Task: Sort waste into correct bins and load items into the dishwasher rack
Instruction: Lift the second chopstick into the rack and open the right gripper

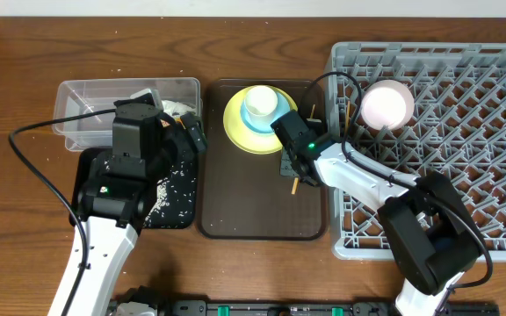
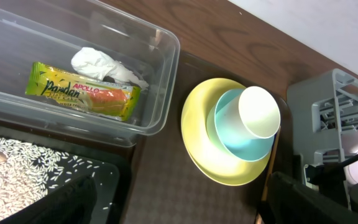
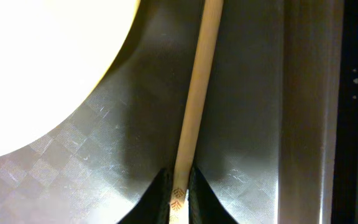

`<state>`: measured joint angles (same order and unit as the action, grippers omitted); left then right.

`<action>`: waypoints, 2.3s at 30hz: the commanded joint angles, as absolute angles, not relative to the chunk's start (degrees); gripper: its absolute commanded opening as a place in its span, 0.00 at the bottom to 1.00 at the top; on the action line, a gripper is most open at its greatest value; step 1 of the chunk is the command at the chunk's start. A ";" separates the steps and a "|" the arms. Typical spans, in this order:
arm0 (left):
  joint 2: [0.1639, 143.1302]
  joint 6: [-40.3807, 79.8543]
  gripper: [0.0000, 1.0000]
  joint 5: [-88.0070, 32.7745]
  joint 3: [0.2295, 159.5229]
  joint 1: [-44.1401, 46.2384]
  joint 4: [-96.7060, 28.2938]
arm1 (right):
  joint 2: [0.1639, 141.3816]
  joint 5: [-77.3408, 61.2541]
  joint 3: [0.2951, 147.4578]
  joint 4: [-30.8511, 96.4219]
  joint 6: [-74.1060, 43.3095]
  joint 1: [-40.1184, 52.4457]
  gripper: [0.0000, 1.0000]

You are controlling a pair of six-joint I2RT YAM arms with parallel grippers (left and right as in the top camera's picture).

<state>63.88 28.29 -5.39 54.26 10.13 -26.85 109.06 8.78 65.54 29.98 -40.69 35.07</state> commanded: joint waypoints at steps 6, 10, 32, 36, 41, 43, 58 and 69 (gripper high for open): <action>63.99 27.75 0.90 -4.86 55.27 9.87 -26.98 | 109.25 8.73 65.95 29.93 -39.70 34.89 0.01; 63.99 27.75 0.90 -4.86 55.27 9.87 -26.98 | 106.17 8.51 66.46 30.39 -36.95 34.89 0.01; 63.99 27.75 0.90 -4.86 55.27 9.87 -26.98 | 79.88 13.50 66.32 48.60 -28.95 26.70 0.01; 63.99 27.75 0.90 -4.86 55.27 9.89 -26.98 | 79.88 12.60 66.02 49.63 -25.65 23.38 0.01; 63.99 27.75 0.90 -4.86 55.27 9.87 -26.98 | 79.94 12.47 65.52 49.52 -24.34 22.26 0.01; 63.99 27.75 0.90 -4.86 55.27 9.87 -26.98 | 80.07 12.40 65.08 49.41 -23.59 22.13 0.01; 63.99 27.75 0.90 -4.86 55.27 9.87 -26.98 | 88.20 10.07 63.53 43.70 -18.28 22.13 0.01; 63.99 27.75 0.90 -4.86 55.27 9.89 -26.98 | 88.66 10.07 63.51 43.24 -18.31 21.65 0.06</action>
<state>63.88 28.29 -5.39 54.26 10.13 -26.85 88.47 10.00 63.90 43.40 -19.05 22.50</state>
